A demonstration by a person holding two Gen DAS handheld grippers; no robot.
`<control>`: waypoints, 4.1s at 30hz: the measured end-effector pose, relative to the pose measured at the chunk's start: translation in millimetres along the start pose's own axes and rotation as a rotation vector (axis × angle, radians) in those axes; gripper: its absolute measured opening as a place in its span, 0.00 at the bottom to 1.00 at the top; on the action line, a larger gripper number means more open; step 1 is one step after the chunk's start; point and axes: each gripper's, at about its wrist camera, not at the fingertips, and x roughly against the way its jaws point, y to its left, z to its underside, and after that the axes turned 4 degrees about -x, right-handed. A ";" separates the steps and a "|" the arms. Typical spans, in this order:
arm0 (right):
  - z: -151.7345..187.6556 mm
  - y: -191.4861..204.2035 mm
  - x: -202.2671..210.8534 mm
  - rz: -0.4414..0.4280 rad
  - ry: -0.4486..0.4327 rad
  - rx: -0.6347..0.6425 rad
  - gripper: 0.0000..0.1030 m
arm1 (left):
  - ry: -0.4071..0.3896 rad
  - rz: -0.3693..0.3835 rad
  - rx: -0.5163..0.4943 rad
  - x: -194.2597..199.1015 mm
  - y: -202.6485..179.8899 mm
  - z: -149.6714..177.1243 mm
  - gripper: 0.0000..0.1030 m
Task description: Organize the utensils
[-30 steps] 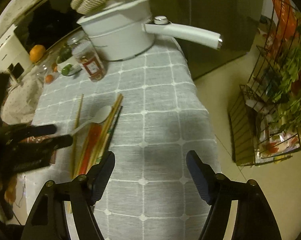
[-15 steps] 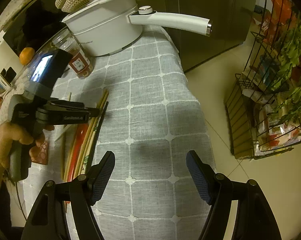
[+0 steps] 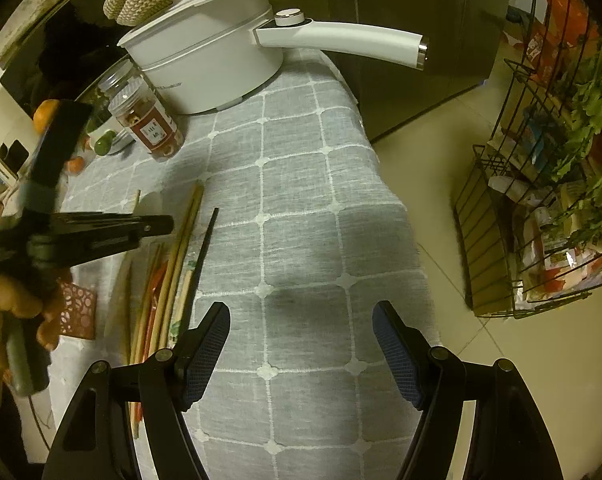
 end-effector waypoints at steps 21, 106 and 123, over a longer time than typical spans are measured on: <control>-21.8 42.9 -81.6 -0.200 0.135 -0.100 0.37 | -0.505 0.124 0.084 146.6 20.5 115.5 0.13; 16.7 229.2 201.8 -0.470 -0.497 0.329 0.05 | -0.427 -0.183 0.494 150.3 136.9 224.4 0.69; -0.4 283.5 93.5 -0.383 -0.366 0.274 0.05 | -0.392 -0.116 0.521 148.7 146.3 231.6 0.71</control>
